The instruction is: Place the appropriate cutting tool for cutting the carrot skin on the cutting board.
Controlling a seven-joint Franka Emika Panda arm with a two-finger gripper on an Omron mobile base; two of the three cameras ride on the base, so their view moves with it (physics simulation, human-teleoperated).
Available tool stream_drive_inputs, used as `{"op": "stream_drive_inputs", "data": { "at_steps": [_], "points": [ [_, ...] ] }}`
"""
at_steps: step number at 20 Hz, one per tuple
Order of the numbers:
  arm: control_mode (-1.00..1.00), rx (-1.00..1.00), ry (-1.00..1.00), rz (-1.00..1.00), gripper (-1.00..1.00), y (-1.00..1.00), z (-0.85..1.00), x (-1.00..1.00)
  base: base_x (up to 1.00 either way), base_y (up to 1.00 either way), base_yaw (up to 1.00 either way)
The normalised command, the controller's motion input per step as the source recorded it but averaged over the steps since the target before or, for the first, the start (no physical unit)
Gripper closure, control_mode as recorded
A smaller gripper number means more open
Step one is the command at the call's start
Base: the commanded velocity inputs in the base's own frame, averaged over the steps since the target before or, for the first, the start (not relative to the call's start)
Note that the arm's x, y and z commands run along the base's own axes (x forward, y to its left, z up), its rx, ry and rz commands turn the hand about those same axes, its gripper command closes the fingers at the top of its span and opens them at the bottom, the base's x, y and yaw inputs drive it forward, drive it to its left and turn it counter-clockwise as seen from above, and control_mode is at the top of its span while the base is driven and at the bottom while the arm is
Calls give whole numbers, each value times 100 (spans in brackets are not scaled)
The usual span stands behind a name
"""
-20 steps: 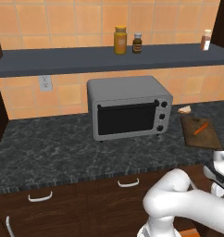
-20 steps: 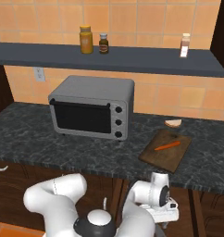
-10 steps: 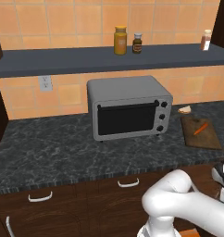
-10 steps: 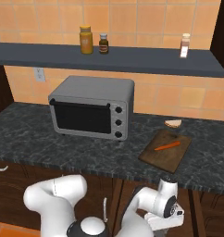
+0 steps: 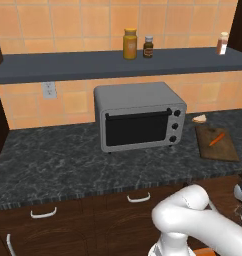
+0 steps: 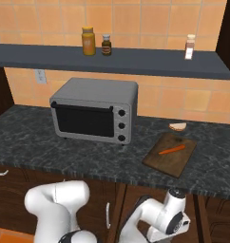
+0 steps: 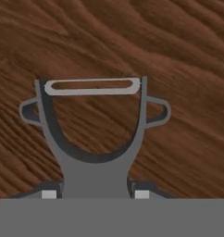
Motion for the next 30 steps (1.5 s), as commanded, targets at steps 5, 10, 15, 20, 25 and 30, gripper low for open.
{"op": "stream_drive_inputs", "data": {
  "at_steps": [5, 10, 15, 20, 25, 30],
  "points": [
    [-100, -2, 0, 0, 100, 13, 46, -17, 0, 0, 0],
    [-100, -5, 0, 0, 100, 2, 87, -29, 0, 0, 0],
    [-100, -5, 0, 0, 100, 11, 82, -50, 0, 0, 0],
    [-100, -3, 0, 0, 100, 17, 96, -40, 0, 0, 0],
    [-100, -4, 0, 0, 100, 5, 100, -12, 0, 0, 0],
    [-100, -5, 0, 0, 100, 0, 100, 0, 0, 0, 0]
  ]
}}
